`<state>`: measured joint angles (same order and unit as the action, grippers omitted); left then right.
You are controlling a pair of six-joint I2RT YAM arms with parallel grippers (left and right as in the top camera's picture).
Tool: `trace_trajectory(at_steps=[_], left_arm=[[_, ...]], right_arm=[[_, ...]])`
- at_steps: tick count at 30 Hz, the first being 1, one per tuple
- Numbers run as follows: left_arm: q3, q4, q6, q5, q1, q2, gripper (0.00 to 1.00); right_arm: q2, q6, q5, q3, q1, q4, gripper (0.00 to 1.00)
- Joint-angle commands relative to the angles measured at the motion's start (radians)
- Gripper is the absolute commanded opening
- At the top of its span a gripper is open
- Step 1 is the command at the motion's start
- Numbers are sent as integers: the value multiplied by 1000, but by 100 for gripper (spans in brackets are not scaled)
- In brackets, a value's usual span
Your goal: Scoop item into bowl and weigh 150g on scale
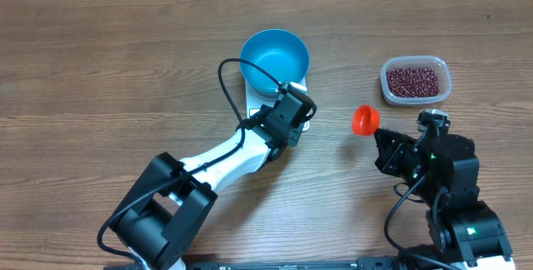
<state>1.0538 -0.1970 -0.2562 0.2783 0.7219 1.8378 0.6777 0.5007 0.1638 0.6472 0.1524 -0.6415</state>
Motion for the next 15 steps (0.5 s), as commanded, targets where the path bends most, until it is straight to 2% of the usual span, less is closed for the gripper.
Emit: trace_trajectory(at_steps=[1,15], left_arm=[[-3,7,-10,10,-3,24,4],[-3,19,-14,10,-3,46,4]], right_arm=[[-10,-5,-14,29,3,7,4],[-10,-5,-14,29,3,7,4]])
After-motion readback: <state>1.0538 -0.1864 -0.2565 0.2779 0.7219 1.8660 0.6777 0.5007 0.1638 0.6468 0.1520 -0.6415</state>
